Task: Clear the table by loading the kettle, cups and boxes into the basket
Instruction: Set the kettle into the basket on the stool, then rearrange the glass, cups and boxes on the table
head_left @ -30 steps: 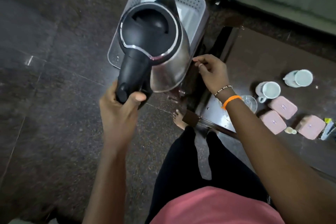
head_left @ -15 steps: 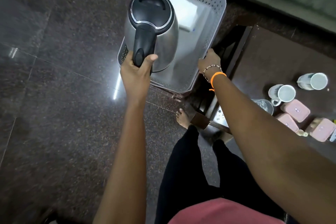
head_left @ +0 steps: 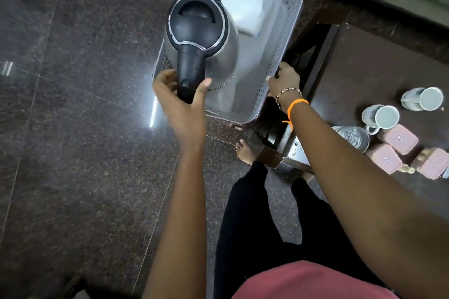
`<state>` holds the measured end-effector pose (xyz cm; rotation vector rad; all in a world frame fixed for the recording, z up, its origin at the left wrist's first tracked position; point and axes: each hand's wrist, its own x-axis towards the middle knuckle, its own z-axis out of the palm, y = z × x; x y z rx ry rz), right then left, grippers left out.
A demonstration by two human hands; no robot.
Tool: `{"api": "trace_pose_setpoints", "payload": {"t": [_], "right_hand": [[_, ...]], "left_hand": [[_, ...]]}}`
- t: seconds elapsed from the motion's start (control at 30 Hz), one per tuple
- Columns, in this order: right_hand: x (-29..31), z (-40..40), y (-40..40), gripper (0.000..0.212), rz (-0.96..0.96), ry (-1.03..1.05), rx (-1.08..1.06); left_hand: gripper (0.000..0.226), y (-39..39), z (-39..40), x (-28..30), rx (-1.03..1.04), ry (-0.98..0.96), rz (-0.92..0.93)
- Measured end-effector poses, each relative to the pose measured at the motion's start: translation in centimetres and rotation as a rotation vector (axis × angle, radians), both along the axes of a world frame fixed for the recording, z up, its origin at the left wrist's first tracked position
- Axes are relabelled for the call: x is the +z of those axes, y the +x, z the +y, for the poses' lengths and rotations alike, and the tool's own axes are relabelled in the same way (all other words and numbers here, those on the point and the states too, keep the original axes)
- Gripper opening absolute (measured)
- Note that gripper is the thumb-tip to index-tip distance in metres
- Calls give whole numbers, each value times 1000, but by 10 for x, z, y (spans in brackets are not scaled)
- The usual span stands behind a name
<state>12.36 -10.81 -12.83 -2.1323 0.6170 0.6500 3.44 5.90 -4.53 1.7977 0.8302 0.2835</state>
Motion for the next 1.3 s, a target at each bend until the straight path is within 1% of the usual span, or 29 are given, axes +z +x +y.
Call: {"api": "trace_pose_setpoints", "payload": {"t": [0.07,0.1,0.13,0.17,0.2,0.23,0.27,0.33,0.37,0.4,0.5,0.6,0.7,0.77,0.87,0.97,1.13,1.3], "right_hand": [[2,-4,-4,32,-13,79,-45],[4,-8,-8,34,-25,111,-63],[5,-14,-14,35,-46,118,-63],[6,-22,-22,35,-75,106,-45],[7,-32,-32,35,-104,81,-15],[5,-45,-43,36,-125,36,26],[3,-66,-56,40,-134,-47,84],[-3,-92,-82,54,-126,-276,278],[-6,-111,-95,61,-95,-380,339],[-8,-128,-107,68,-52,-455,358],[-16,-174,-136,84,92,-595,356],[-23,-211,-146,95,208,-623,428],[-31,-237,-142,93,164,-490,498],[-32,-244,-138,90,117,-433,557],[-26,-257,-139,88,76,-406,573],[-9,-276,-148,96,6,-341,478],[20,-321,-153,97,-89,-344,318],[36,-386,-143,87,-105,-411,179]], "left_hand": [[40,-3,-16,10,31,281,-40],[35,-6,-26,15,21,387,-61],[30,-10,-37,19,-6,442,-84],[25,-14,-49,20,-56,445,-115],[22,-19,-61,21,-130,403,-132],[20,-22,-74,20,-214,311,-116],[20,-24,-91,19,-300,200,-60],[23,-27,-111,12,-428,22,71],[24,-29,-125,6,-491,-28,113],[24,-31,-138,1,-553,-55,144],[24,-37,-172,-16,-715,-87,229],[22,-44,-204,-34,-853,-75,335],[19,-53,-233,-43,-964,-85,462],[19,-58,-245,-43,-974,-81,497],[17,-59,-268,-37,-931,-48,489],[16,-58,-297,-30,-865,-109,489],[18,-45,-353,-30,-828,-128,493],[17,-29,-415,-37,-859,-145,507]]}}
